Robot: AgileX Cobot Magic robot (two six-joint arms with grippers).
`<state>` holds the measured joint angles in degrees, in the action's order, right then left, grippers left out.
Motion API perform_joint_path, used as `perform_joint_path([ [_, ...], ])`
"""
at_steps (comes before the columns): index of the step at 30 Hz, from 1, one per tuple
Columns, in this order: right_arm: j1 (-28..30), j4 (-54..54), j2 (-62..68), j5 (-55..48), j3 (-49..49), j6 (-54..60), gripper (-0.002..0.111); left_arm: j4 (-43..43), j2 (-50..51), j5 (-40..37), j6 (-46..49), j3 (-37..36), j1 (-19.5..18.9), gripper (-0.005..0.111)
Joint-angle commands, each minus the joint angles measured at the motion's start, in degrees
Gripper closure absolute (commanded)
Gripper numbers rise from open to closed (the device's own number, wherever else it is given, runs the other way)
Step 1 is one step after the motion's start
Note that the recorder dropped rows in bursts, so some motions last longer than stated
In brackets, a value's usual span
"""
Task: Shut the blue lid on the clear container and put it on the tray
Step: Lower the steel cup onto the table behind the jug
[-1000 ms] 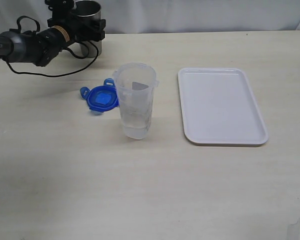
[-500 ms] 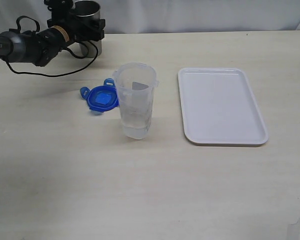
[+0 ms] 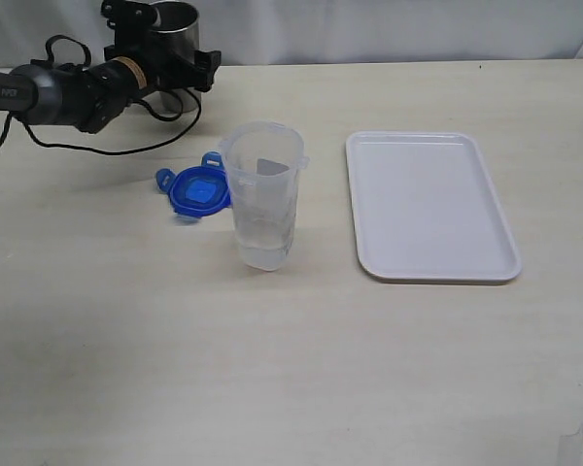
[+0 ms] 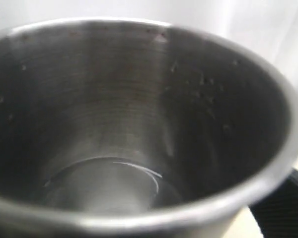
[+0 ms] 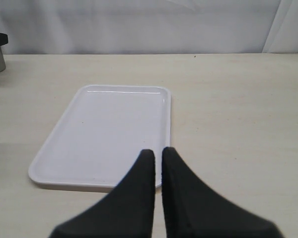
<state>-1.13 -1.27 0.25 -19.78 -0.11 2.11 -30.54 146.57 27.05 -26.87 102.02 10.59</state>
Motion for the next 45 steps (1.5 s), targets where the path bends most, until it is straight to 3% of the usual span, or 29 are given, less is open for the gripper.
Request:
perform_joint_path([
  [1, 0.3, 0.5, -0.3, 0.0, 0.1, 0.0, 0.103, -1.9, -0.1, -0.6, -0.8, 0.0, 0.2, 0.01],
  [7, 0.3, 0.5, -0.3, 0.0, 0.1, 0.0, 0.103, -1.9, -1.5, -5.6, -2.3, 0.0, 0.8, 0.01],
  [19, 0.3, 0.5, -0.3, 0.0, 0.1, 0.0, 0.103, -2.2, -5.0, -7.0, -4.7, -4.7, 0.8, 0.01],
  [40, 0.3, 0.5, -0.3, 0.0, 0.1, 0.0, 0.103, -1.9, -8.3, -20.5, -6.4, -4.7, 2.1, 0.01],
  [45, 0.3, 0.5, -0.3, 0.0, 0.1, 0.0, 0.103, -1.9, -9.4, -20.5, -6.1, -4.7, 2.7, 0.01],
])
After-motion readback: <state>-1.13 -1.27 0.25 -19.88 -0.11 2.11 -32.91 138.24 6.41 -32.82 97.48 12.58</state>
